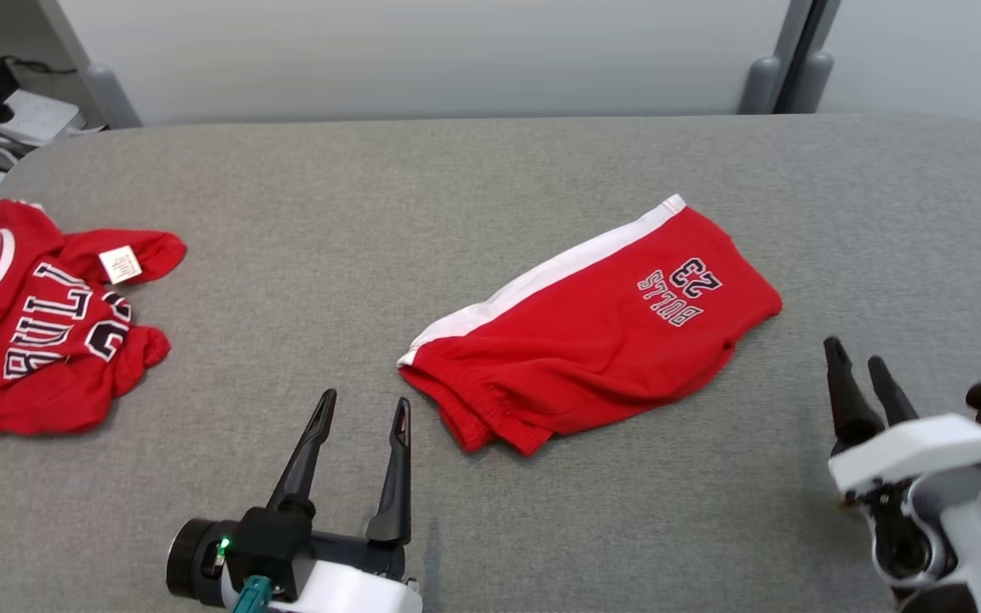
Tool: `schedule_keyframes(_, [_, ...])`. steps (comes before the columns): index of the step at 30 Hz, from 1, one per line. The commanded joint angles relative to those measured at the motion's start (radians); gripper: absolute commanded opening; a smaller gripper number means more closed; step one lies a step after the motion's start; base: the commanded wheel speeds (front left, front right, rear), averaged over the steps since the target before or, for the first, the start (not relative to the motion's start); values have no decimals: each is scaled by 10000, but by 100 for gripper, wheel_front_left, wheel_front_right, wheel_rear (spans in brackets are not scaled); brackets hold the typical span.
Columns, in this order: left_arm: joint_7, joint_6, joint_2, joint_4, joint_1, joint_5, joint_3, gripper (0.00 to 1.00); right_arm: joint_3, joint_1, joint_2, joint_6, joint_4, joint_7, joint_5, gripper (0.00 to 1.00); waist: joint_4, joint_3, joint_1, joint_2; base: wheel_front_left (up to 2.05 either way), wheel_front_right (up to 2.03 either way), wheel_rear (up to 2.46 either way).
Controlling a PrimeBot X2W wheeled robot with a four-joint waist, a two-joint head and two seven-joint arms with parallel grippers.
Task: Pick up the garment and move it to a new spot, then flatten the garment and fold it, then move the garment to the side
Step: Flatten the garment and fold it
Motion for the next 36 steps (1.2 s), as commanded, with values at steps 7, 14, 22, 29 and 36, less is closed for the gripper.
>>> schedule_keyframes(7, [-59,144,13,-329,-917,228,-69,100,362,-2384,-660,0,1978,1278,1097,100,915,725,0,-1,0,0,0])
schedule_keyframes(14, [-59,238,13,-258,-1294,53,-413,100,396,-3971,-1144,0,3952,2074,1315,100,1609,1438,0,-1,0,0,0])
schedule_keyframes(22, [-59,301,13,-256,-1665,-56,-686,100,752,-5090,-1265,0,5442,2929,1173,100,2021,1912,0,-1,0,0,0])
schedule_keyframes(29, [-59,355,13,-213,-2028,-42,-874,100,1127,-5591,-974,0,6076,3548,1324,100,2318,2150,0,-1,0,0,0])
schedule_keyframes(36, [-59,443,12,-205,-2109,-90,-863,100,1516,-5643,-1058,0,6331,3606,1255,0,2393,2243,0,-1,0,0,0])
